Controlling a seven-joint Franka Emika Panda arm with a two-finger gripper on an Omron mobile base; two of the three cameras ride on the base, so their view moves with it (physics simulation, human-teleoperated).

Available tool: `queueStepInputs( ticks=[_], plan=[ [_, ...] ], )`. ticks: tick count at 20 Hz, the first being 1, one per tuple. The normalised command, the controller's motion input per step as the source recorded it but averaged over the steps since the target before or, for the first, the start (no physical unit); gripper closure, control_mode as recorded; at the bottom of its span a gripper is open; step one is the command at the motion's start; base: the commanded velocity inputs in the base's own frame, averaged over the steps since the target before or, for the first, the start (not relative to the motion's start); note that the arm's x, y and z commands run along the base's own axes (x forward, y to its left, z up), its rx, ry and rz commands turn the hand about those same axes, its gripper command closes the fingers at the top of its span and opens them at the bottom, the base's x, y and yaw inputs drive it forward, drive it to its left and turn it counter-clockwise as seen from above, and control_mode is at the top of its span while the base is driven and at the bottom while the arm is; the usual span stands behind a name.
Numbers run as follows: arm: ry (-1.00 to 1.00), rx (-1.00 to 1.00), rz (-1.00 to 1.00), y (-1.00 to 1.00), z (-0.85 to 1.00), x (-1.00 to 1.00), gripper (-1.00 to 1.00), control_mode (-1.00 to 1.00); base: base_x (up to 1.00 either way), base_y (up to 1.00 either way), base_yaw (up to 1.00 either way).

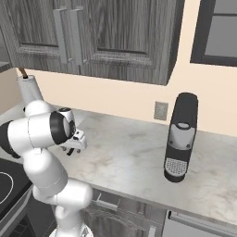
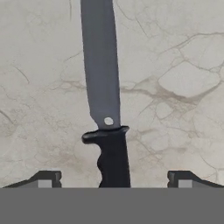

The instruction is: Retrieve the butter from the fridge and place it on a plate on the dining table. Then retrieve the butter knife by the fridge and place it near the plate.

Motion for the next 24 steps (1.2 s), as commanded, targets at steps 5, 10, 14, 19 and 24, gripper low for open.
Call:
queueStepInputs(
  ticks=[5,10,14,19,24],
  plan=[
    [0.00,0.00,0.00,0.02,-0.24,0.00,1.00,-1.00,0.00,0.00,0.00],
    [0.00,0.00,0.00,0.03,-0.23,0.00,1.00,-1.00,0.00,0.00,0.00],
    [0.00,0.00,0.00,0.14,-0.16,0.09,1.00,-1.00,0.00,0.00,0.00],
    [0.00,0.00,0.00,0.20,-0.24,0.22,1.00,-1.00,0.00,0.00,0.00],
    [0.00,0.00,0.00,0.16,-0.08,0.13,1.00,-1.00,0.00,0.00,0.00]
  ],
)
